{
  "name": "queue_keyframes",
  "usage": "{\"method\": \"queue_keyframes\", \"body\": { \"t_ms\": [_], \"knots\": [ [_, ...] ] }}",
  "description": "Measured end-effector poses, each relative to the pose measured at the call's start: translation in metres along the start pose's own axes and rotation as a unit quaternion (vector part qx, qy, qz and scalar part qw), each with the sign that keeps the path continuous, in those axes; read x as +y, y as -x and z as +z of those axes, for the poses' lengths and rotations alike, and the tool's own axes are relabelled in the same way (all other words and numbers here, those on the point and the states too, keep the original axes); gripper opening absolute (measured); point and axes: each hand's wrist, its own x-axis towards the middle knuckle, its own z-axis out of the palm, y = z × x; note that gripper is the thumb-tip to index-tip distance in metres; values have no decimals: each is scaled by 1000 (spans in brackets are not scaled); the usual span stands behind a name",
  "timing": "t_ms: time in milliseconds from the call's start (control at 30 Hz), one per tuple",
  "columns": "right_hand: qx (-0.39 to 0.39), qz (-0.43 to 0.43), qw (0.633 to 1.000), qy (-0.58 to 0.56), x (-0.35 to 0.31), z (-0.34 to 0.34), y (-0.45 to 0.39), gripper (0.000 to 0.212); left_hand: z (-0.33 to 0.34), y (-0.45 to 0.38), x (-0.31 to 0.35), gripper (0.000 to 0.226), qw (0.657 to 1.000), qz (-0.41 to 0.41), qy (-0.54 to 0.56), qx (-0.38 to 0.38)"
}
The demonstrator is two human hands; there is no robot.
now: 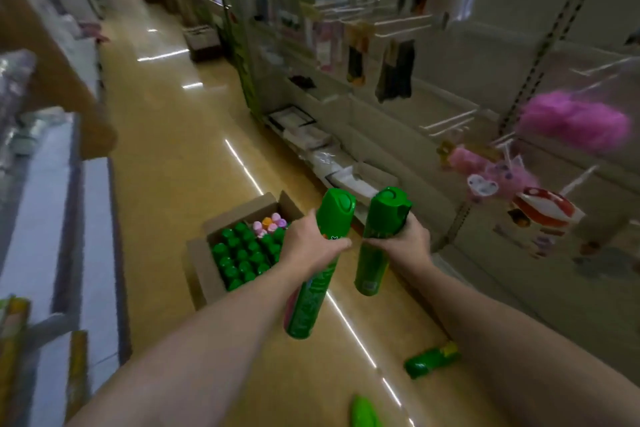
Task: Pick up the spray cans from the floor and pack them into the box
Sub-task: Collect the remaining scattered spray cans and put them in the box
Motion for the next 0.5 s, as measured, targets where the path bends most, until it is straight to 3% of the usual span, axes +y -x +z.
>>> {"method": "queue_keyframes", "body": {
  "t_ms": [233, 400, 500],
  "knots": [
    [-123, -77, 989, 28, -46, 65, -83, 80, -64, -57, -31, 62, 988, -79, 59, 119],
    [-192, -81, 978, 13, -72, 128, -123, 74, -108, -80, -67, 92, 969, -115, 107, 189],
    [-211, -83, 974, 10, -88, 173, -141, 76, -136, -101, -96, 96, 956, -137, 140, 218]
  ]
}}
